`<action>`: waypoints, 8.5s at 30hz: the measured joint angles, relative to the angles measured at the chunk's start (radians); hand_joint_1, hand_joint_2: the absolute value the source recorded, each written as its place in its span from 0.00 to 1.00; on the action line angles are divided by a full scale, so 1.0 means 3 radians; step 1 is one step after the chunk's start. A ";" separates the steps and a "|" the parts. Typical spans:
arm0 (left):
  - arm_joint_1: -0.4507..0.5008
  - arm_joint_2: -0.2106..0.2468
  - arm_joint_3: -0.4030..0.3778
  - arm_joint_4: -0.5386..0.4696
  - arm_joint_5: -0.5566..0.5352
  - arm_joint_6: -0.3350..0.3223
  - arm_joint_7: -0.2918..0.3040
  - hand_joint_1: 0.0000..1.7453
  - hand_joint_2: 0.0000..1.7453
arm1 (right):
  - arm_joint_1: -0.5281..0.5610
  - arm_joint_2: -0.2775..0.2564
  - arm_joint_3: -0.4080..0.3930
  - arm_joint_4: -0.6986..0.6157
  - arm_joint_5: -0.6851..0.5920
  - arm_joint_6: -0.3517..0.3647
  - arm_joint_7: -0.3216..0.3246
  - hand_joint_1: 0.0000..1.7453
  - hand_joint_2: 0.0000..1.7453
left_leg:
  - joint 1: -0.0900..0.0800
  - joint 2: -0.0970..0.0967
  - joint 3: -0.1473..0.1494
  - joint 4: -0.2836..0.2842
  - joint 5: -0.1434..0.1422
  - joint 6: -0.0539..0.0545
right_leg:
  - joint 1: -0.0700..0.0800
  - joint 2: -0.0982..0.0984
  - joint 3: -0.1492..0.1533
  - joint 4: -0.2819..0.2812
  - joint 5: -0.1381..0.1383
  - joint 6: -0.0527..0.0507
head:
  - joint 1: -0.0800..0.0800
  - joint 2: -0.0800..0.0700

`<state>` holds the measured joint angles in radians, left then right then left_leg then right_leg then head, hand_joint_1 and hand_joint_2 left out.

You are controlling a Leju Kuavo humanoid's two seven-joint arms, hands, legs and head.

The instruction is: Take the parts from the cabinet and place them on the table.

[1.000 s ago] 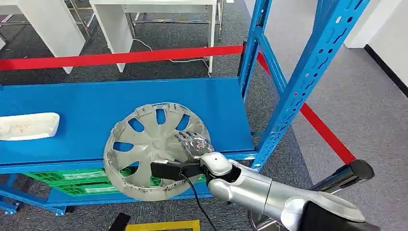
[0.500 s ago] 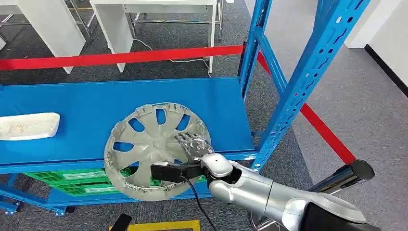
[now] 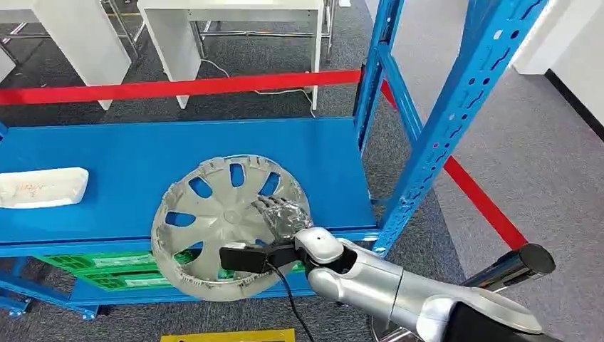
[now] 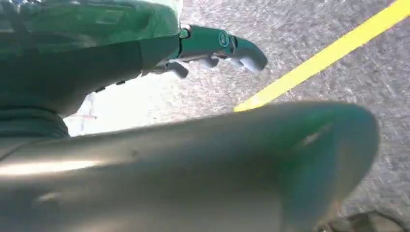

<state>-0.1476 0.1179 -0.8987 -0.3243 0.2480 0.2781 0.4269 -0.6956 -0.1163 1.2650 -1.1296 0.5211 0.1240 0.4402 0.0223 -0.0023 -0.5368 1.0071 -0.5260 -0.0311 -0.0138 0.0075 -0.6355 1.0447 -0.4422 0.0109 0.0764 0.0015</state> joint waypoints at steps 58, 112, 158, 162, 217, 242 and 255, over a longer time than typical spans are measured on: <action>0.0037 0.0023 -0.0223 -0.0014 -0.0030 -0.0020 -0.0079 0.00 0.00 | 0.0053 0.0066 0.0004 0.0051 0.0048 0.0004 -0.0058 0.00 0.00 | -0.0024 0.0004 0.0056 -0.0010 -0.0032 0.0054 | 0.0041 -0.0031 0.0013 -0.0092 0.0106 -0.0125 | -0.0065 0.0000; 0.0036 0.0018 -0.0223 -0.0014 -0.0029 -0.0020 -0.0079 0.00 0.00 | 0.0054 0.0066 0.0003 0.0051 0.0048 0.0004 -0.0058 0.00 0.00 | -0.0023 0.0004 0.0061 -0.0032 -0.0044 0.0046 | 0.0032 -0.0030 0.0001 -0.0089 0.0075 -0.0019 | -0.0066 0.0000; 0.0036 0.0017 -0.0223 -0.0013 -0.0029 -0.0020 -0.0080 0.00 0.00 | 0.0054 0.0066 0.0003 0.0051 0.0050 0.0004 -0.0058 0.00 0.00 | -0.0023 0.0004 0.0062 -0.0033 -0.0043 0.0046 | 0.0032 -0.0030 0.0001 -0.0088 0.0075 -0.0019 | -0.0066 0.0000; 0.0036 0.0017 -0.0223 -0.0013 -0.0029 -0.0020 -0.0080 0.00 0.00 | 0.0054 0.0066 0.0003 0.0051 0.0050 0.0004 -0.0058 0.00 0.00 | -0.0023 0.0004 0.0062 -0.0033 -0.0043 0.0046 | 0.0032 -0.0030 0.0001 -0.0088 0.0075 -0.0019 | -0.0066 0.0000; 0.0036 0.0015 -0.0223 -0.0013 -0.0029 -0.0020 -0.0080 0.00 0.00 | 0.0054 0.0066 0.0004 0.0053 0.0050 0.0004 -0.0058 0.00 0.00 | -0.0023 0.0004 0.0062 -0.0033 -0.0043 0.0046 | 0.0032 -0.0030 0.0001 -0.0087 0.0075 -0.0019 | -0.0066 0.0000; 0.0036 0.0015 -0.0223 -0.0014 -0.0029 -0.0020 -0.0080 0.00 0.00 | 0.0054 0.0066 0.0003 0.0055 0.0050 0.0004 -0.0058 0.00 0.00 | -0.0023 0.0004 0.0062 -0.0033 -0.0043 0.0046 | 0.0032 -0.0030 0.0001 -0.0087 0.0075 -0.0019 | -0.0066 0.0000; 0.0036 0.0015 -0.0223 -0.0013 -0.0029 -0.0020 -0.0080 0.00 0.00 | 0.0054 0.0066 0.0003 0.0055 0.0050 0.0004 -0.0058 0.00 0.00 | -0.0023 0.0004 0.0062 -0.0033 -0.0043 0.0045 | 0.0032 -0.0030 0.0001 -0.0086 0.0075 -0.0019 | -0.0066 0.0000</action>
<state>-0.1367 0.1225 -0.9655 -0.3281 0.2392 0.2720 0.4028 -0.6793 -0.0965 1.2657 -1.1131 0.5360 0.1251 0.4227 0.0153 -0.0012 -0.5182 0.9971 -0.5390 -0.0175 -0.0041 -0.0016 -0.6353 1.0188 -0.4197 0.0053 0.0565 0.0015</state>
